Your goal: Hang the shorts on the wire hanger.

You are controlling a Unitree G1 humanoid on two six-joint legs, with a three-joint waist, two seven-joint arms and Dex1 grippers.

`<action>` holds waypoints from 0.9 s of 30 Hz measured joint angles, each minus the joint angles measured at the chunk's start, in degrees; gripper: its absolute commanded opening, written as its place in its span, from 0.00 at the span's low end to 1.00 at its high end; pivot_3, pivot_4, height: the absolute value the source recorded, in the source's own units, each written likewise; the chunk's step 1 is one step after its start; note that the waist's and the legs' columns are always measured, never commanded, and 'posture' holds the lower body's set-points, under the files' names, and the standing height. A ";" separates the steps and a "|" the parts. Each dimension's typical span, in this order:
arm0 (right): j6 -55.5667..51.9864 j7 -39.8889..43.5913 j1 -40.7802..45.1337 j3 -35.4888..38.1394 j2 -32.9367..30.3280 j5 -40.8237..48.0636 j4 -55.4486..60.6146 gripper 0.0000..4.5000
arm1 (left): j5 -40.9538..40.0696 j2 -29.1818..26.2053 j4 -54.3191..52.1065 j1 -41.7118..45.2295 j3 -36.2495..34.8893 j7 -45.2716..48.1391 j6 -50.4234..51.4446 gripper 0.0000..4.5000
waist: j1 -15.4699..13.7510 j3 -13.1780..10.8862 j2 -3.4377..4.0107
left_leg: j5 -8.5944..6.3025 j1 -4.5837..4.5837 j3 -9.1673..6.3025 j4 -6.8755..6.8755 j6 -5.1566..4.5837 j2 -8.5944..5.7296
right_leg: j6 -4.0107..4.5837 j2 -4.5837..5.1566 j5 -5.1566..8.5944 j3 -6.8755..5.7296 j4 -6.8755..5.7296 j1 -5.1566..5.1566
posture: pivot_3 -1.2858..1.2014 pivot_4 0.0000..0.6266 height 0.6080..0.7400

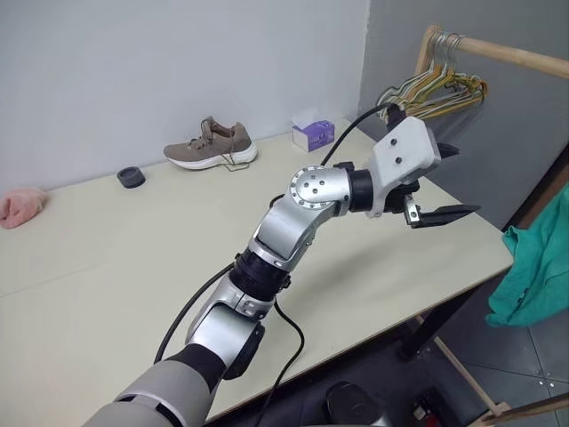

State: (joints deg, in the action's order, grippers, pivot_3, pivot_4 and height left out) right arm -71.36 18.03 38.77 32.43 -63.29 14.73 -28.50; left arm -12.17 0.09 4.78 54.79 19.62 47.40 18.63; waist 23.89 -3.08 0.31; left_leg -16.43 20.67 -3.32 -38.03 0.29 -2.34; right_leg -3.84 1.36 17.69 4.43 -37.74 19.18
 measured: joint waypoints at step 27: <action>29.77 -0.67 -6.39 -5.38 13.79 -0.07 32.22 1.00 | -1.33 -5.05 -2.34 -5.83 -1.36 -0.70 5.54 1.00 | 0.64 0.05 0.04 | 0.00 -0.10 0.27 -0.02 0.00 0.07 | -0.20 -0.09 -0.09 0.63 -0.06 0.09 | 0.37 0.00 1.00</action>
State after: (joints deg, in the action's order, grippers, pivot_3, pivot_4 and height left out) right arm -41.59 17.37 32.38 27.06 -49.50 14.67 3.73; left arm -13.50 -4.96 2.44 48.96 18.26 46.70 24.17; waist 24.53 -3.03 0.35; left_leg -16.43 20.57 -3.05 -38.04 0.29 -2.27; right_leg -4.04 1.28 17.60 5.06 -37.80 19.27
